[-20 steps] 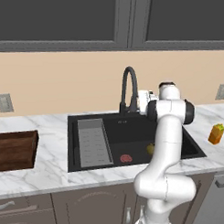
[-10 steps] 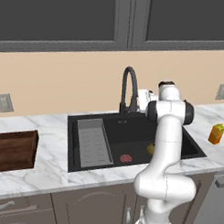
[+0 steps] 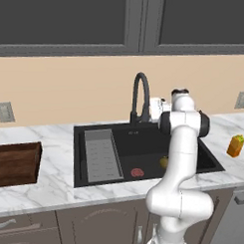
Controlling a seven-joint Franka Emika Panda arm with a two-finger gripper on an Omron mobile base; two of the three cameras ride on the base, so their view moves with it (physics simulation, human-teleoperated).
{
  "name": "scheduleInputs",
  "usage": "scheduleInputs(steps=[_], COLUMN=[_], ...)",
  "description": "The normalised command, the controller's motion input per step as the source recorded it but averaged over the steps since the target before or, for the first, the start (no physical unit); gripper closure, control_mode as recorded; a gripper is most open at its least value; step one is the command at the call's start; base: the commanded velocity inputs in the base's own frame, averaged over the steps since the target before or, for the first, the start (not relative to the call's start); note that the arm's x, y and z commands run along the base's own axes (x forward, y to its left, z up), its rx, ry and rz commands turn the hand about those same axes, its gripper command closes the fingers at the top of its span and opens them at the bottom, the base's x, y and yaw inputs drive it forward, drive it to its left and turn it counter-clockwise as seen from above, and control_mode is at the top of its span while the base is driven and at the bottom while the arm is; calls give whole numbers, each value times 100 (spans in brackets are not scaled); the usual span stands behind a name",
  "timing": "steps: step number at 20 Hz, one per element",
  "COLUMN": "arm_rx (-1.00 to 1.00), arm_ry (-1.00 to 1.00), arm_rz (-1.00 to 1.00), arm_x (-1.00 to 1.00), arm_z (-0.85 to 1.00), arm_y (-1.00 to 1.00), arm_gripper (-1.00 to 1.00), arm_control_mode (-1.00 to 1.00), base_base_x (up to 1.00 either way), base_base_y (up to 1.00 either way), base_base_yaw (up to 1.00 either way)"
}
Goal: Pick up all produce items and place them in the sink. Turn on the sink faucet to wash them. Then turn the sink off and put them in the tray.
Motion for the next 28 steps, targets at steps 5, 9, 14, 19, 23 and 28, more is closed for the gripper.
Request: scheduleInputs(steps=[5, 9, 14, 19, 23, 28], arm_rx=[0, 0, 0, 0, 0, 0], arm_ry=[0, 2, 3, 3, 1, 1], arm_rz=[0, 0, 0, 0, 0, 0], arm_x=[9, 10, 17, 10, 1, 0], arm_z=[-20, -13, -9, -2, 0, 0], arm_y=[0, 0, 0, 14, 34, 43], arm_gripper=[-100, -100, -100, -100, -100, -100], arm_control_mode=[-100, -100, -100, -100, -100, -100], base_base_x=[0, 0, 0, 0, 0, 0], base_base_y=[0, 0, 0, 0, 0, 0], base_base_yaw=[0, 0, 0, 0, 0, 0])
